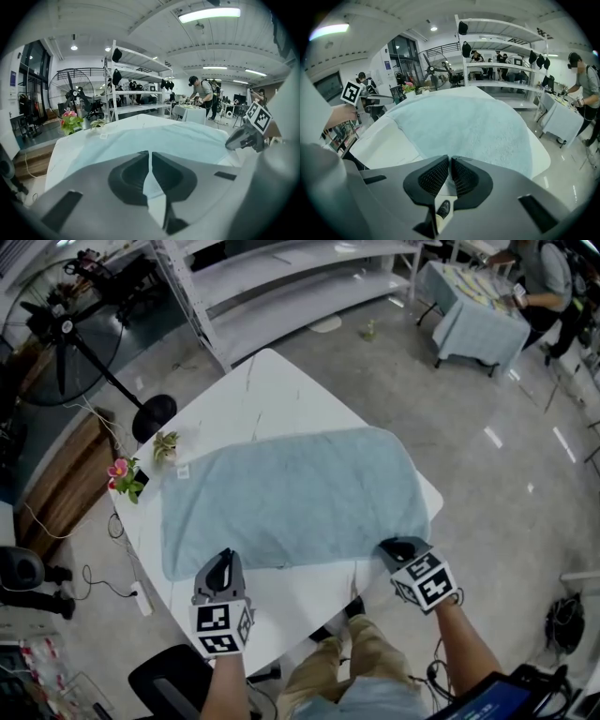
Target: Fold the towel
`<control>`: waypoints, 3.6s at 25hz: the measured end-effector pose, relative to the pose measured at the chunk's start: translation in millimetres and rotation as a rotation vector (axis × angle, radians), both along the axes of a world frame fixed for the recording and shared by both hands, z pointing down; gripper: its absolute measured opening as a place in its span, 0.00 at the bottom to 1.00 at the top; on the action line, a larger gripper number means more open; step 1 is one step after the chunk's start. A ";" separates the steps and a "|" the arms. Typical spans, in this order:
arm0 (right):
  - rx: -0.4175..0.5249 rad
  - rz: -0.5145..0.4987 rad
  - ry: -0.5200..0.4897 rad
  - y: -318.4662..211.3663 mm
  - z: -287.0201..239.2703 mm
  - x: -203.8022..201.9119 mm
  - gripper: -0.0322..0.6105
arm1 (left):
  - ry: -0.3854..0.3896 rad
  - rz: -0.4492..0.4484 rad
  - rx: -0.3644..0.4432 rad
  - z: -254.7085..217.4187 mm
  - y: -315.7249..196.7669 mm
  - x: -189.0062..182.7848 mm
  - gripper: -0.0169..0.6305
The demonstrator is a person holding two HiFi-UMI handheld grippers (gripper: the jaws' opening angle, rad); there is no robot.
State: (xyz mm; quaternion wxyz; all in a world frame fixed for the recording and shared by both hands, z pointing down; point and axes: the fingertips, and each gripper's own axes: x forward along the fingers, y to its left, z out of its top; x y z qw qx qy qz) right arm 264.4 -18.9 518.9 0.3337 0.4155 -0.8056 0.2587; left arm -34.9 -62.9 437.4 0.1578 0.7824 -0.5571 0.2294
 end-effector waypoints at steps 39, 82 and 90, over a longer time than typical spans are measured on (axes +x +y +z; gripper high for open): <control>-0.028 0.324 -0.088 -88.5 3.4 94.1 0.11 | 0.019 -0.002 0.138 -19.3 -63.1 31.5 0.07; 0.190 -0.279 -0.251 -150.5 -148.9 -387.3 0.11 | 0.159 -0.298 0.189 -52.4 8.2 -224.6 0.07; 0.155 -0.352 -0.247 -142.2 -134.5 -446.4 0.11 | 0.186 -0.354 0.195 -45.8 14.8 -256.7 0.07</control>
